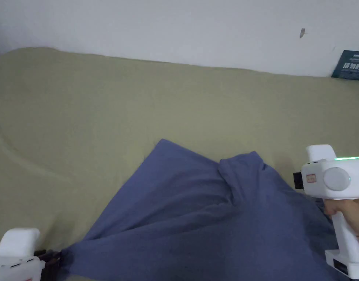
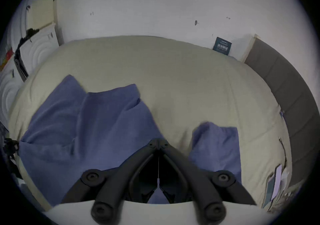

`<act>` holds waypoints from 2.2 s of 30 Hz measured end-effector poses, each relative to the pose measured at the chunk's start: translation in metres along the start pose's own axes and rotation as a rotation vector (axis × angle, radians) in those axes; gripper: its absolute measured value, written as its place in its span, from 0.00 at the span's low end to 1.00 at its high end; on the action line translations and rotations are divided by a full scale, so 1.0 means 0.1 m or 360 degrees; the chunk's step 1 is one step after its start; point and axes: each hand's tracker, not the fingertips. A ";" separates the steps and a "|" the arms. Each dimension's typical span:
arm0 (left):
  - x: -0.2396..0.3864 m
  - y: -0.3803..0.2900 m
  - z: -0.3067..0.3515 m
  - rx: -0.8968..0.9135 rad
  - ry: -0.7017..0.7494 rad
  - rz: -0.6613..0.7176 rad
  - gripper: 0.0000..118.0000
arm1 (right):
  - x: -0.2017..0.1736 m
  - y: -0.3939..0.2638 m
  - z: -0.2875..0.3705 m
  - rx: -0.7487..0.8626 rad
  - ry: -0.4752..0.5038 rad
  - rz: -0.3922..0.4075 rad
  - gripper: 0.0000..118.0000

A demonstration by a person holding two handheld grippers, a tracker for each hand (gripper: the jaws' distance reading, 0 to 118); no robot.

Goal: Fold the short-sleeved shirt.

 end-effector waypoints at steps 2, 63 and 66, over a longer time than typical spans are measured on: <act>0.00 0.01 -0.01 -0.0005 -0.0004 0.0007 0.01 | 0.06 0.02 -0.14 -0.0098 0.0092 -0.0023 0.99; 1.85 4.14 2.52 0.1058 0.0432 -0.0183 0.01 | 1.46 2.42 3.77 0.1069 -0.0453 -0.0186 0.02; 1.94 4.39 2.35 0.1044 0.0497 -0.0202 0.01 | 1.52 2.73 3.57 0.1084 -0.0465 -0.0186 0.02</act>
